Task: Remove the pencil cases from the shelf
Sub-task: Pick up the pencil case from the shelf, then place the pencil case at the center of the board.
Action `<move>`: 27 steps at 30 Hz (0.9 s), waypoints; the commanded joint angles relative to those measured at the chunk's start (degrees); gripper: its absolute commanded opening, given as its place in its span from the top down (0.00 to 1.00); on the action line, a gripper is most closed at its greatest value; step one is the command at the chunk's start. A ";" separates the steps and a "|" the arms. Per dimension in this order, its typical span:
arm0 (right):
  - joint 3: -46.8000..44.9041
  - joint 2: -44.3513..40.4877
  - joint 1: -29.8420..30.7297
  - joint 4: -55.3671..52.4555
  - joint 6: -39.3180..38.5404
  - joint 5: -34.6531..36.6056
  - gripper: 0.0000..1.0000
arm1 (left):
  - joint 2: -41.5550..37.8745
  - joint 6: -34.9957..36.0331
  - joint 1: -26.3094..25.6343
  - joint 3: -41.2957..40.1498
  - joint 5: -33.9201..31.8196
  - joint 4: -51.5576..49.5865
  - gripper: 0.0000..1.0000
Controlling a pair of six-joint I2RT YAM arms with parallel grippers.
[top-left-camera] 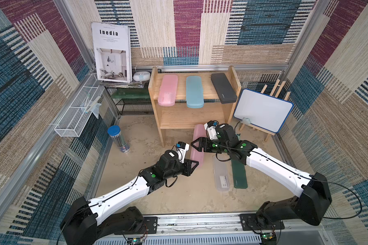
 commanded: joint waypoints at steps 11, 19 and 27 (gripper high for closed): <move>-1.96 -1.53 1.15 -9.97 -2.12 5.64 0.26 | -6.26 0.54 0.16 1.47 -21.31 -14.46 0.21; -14.51 -2.73 1.90 -11.69 3.77 5.89 0.25 | -12.02 2.50 2.34 -0.24 -30.36 -21.69 0.18; -8.18 8.50 3.34 -13.88 2.79 4.78 0.25 | -9.85 -0.39 2.94 -1.30 -29.09 -21.85 0.17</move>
